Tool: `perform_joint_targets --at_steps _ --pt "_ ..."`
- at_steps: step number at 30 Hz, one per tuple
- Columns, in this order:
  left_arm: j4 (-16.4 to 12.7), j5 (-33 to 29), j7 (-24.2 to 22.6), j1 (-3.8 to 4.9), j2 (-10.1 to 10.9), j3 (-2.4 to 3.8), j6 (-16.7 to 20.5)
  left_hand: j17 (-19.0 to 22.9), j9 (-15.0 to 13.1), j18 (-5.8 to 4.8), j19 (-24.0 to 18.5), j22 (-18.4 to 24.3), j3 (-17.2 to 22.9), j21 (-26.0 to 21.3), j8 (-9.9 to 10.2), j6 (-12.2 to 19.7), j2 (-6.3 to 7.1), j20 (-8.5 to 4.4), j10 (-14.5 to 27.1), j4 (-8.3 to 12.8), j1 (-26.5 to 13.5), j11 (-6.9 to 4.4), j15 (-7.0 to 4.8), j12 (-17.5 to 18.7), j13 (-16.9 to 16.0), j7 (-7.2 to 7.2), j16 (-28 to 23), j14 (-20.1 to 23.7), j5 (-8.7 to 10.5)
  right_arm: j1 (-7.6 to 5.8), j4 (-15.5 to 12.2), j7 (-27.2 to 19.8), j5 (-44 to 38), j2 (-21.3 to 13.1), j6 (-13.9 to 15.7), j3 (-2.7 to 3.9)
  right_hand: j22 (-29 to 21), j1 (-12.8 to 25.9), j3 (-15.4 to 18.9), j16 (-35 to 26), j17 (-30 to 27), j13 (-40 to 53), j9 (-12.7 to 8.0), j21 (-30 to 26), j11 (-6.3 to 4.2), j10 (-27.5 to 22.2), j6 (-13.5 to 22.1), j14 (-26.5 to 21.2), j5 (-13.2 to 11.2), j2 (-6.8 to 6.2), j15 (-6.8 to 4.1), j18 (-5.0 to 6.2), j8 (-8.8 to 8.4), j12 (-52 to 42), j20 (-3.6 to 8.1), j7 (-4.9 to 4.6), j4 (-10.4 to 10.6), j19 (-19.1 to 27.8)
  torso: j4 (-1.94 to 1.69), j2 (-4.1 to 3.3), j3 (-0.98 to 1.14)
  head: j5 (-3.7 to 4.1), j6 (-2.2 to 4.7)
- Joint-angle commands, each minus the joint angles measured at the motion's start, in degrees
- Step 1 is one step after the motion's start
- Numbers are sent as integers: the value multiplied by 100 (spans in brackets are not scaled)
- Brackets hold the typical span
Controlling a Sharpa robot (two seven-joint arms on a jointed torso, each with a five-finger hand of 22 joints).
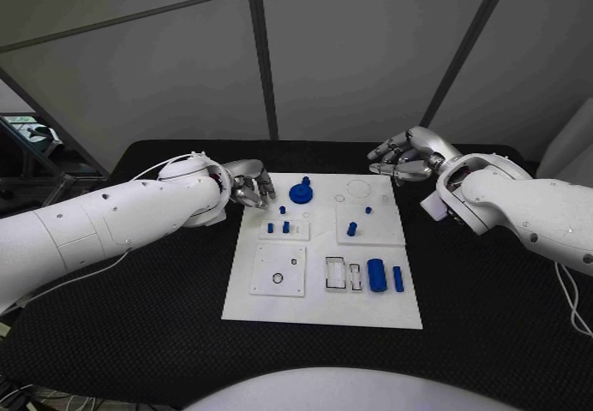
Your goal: Assemble the parts on the task board
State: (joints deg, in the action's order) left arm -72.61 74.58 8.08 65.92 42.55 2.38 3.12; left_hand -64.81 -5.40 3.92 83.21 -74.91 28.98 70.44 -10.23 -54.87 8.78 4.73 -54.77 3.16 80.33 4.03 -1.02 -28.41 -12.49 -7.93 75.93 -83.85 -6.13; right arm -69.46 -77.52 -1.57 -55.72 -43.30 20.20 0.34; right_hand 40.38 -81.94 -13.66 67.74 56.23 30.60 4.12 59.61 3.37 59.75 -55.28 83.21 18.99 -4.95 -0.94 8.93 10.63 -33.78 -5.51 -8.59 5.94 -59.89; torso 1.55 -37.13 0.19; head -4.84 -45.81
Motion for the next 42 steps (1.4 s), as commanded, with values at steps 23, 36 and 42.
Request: perform_joint_targets --at_steps 23,36,42 --pt "-1137 -7053 -3104 -189 973 14 755 3061 40 560 -1464 1490 139 -2784 -25 -346 -60 131 -167 -52 -347 72 143 103 239 -41 -1874 1594 25 376 -352 1345 -3859 15 -615 -74 108 200 -781 -57 41 -2095 -36 36 150 386 -398 117 -533 -516 110 53 -424 2318 -34 3 -290 -33 9 -1 2 369 294" --pt "-1206 -7376 -3166 -218 997 15 541 3141 43 577 -1522 1575 49 -2926 -28 -364 -112 128 -230 -32 -302 66 138 72 242 -46 -1891 1637 19 466 -197 1366 -3989 243 -731 -86 398 160 -884 61 174 -2325 -30 247 222 382 -387 132 -476 -509 153 6 -533 2431 -105 -108 -335 -251 -12 -6 -7 366 270" --pt "-1222 -7389 -3157 -218 1008 15 543 3161 54 576 -1518 1583 15 -2938 -4 -323 -110 129 -236 -32 -305 72 140 67 244 -59 -1884 1634 21 505 -144 1349 -3994 303 -816 -90 599 88 -994 196 332 -2396 -13 396 197 531 -495 168 -521 -445 136 -23 -522 2399 -103 -88 -393 -377 2 -7 -3 338 246"
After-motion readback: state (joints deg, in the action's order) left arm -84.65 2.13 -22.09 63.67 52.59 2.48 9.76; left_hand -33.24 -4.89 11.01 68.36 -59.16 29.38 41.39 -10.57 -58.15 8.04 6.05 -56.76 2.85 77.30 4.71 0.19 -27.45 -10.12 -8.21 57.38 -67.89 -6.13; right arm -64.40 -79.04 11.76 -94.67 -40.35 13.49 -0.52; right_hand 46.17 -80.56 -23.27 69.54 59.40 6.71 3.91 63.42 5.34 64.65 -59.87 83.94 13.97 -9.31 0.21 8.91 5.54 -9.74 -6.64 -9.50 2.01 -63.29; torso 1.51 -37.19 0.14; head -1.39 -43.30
